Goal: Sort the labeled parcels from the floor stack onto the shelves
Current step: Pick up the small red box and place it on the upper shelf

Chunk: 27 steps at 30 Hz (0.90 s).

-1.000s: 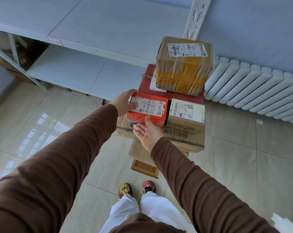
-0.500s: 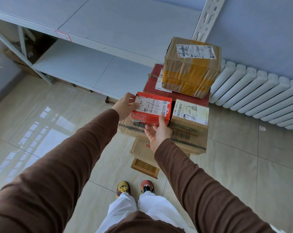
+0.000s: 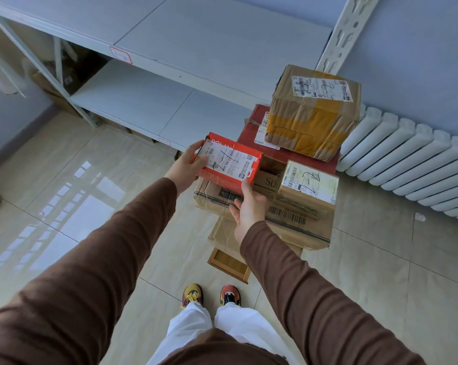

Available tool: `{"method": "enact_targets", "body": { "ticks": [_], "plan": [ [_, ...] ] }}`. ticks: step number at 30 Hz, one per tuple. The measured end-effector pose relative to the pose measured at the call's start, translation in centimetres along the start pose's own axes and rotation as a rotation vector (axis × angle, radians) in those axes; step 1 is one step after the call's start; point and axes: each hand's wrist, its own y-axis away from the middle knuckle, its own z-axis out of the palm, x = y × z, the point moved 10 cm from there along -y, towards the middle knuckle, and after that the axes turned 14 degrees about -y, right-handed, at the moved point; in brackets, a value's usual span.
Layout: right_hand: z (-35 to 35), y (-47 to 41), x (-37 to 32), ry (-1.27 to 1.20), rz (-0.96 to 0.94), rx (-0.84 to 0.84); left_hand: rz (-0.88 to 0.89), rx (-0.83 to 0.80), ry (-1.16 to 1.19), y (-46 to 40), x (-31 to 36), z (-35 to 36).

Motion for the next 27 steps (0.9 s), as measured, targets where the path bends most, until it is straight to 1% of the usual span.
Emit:
{"method": "enact_targets", "body": {
  "ticks": [3, 7, 10, 12, 16, 20, 25, 27],
  "plan": [
    [1.7, 0.9, -0.3, 0.058, -0.053, -0.089, 0.015, 0.101, 0.061, 1.2, 0.4, -2.5],
    [6.1, 3.0, 0.5, 0.121, -0.063, -0.297, 0.004, 0.247, 0.121, 3.8, -0.2, -7.2],
    [9.8, 5.2, 2.3, 0.218, -0.072, -0.430, 0.030, 0.382, 0.137, 6.8, -1.1, -11.8],
    [12.0, 6.8, 4.1, 0.246, -0.065, -0.480, 0.055, 0.465, 0.178, 9.6, -1.8, -14.9],
    [16.6, 11.7, 8.7, 0.276, -0.003, -0.622, 0.070, 0.633, 0.279, 16.6, -4.1, -21.3],
    [20.0, 17.9, 14.2, 0.339, 0.036, -0.747, 0.044, 0.789, 0.337, 24.8, -7.1, -26.9],
    [22.9, 25.3, 21.5, 0.408, 0.094, -0.867, 0.037, 0.922, 0.448, 34.3, -11.6, -32.1],
    [23.6, 29.0, 25.3, 0.436, 0.145, -0.951, 0.040, 0.990, 0.510, 38.8, -14.1, -34.2]
  ]
}}
